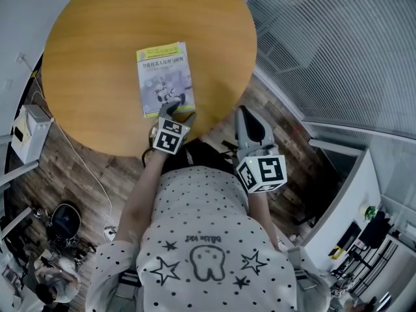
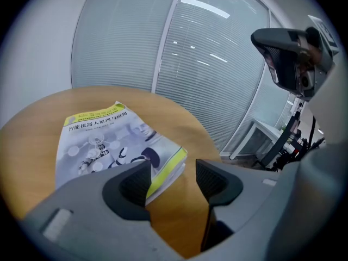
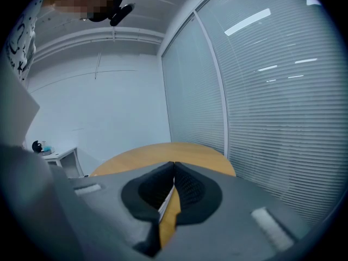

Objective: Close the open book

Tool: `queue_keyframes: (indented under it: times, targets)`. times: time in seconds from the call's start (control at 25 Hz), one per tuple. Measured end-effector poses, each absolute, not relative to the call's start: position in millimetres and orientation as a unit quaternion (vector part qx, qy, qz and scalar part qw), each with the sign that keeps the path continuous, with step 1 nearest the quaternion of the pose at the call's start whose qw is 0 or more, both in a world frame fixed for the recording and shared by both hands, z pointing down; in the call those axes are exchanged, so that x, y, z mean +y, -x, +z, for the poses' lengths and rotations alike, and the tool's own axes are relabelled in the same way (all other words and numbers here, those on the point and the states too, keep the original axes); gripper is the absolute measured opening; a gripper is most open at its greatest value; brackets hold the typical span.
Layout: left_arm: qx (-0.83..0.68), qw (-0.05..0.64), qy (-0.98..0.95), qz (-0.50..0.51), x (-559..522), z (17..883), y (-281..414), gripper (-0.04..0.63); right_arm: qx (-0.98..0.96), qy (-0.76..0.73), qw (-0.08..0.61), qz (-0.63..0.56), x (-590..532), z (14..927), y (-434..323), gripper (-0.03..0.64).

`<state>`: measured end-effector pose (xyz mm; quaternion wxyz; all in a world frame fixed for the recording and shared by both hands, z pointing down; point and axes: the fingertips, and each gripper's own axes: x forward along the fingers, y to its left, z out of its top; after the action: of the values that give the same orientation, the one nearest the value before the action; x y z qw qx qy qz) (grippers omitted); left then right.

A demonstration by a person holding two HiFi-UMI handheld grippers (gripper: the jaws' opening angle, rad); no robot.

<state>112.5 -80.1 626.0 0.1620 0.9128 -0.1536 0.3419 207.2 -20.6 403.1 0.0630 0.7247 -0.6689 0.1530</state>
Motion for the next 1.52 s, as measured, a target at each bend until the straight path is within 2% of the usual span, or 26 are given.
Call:
queue_keyframes:
  times: [0.32, 1.04, 1.52]
  targets:
    - [-0.161, 0.166, -0.914, 0.334, -81, 620, -109, 0.264, -0.671, -0.723, 0.064, 0.153, -19, 404, -206, 0.005]
    - [-0.24, 0.166, -0.913, 0.284, -106, 583, -83, 0.017, -0.691, -0.705, 0.061, 0.147, -21, 398, -196, 0.005]
    - [-0.352, 0.134, -0.91, 0.172, -146, 501, -61, 0.009, -0.722, -0.677, 0.059, 0.128, -34, 395, -212, 0.005]
